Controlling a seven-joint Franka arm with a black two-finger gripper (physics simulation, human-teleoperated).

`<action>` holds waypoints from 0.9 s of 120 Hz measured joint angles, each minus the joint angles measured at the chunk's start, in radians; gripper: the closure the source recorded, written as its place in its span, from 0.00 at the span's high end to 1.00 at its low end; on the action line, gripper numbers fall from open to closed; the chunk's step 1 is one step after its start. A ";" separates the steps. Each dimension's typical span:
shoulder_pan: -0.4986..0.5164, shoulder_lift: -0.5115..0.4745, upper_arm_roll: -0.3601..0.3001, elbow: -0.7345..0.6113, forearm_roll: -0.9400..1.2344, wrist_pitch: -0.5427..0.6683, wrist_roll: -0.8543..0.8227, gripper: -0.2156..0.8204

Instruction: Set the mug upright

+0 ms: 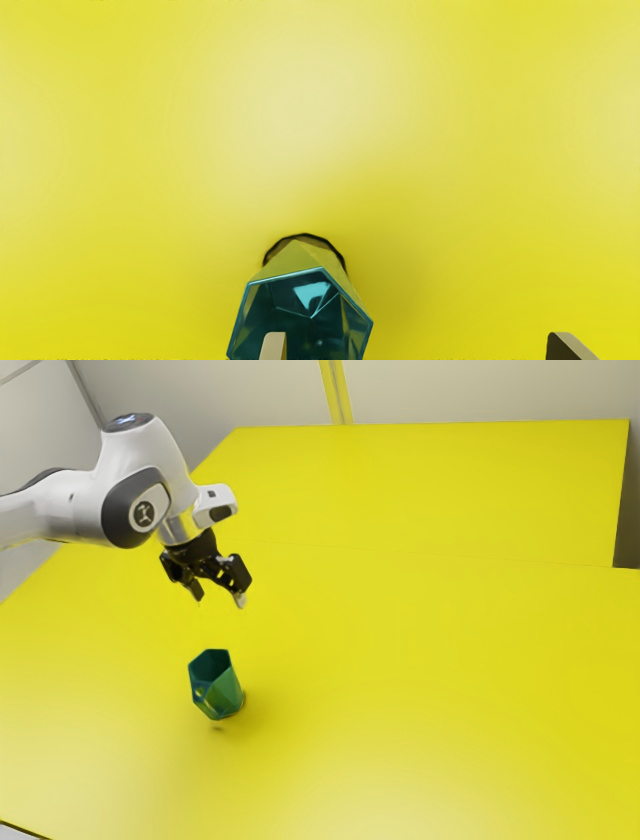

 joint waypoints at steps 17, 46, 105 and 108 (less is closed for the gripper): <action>0.004 0.033 -0.010 0.141 -0.001 -0.132 -0.003 0.76; 0.057 0.073 -0.074 0.280 -0.001 -0.287 -0.005 0.77; 0.072 0.114 -0.086 0.476 0.009 -0.409 -0.009 0.77; 0.072 0.117 -0.086 0.483 0.009 -0.410 -0.009 0.77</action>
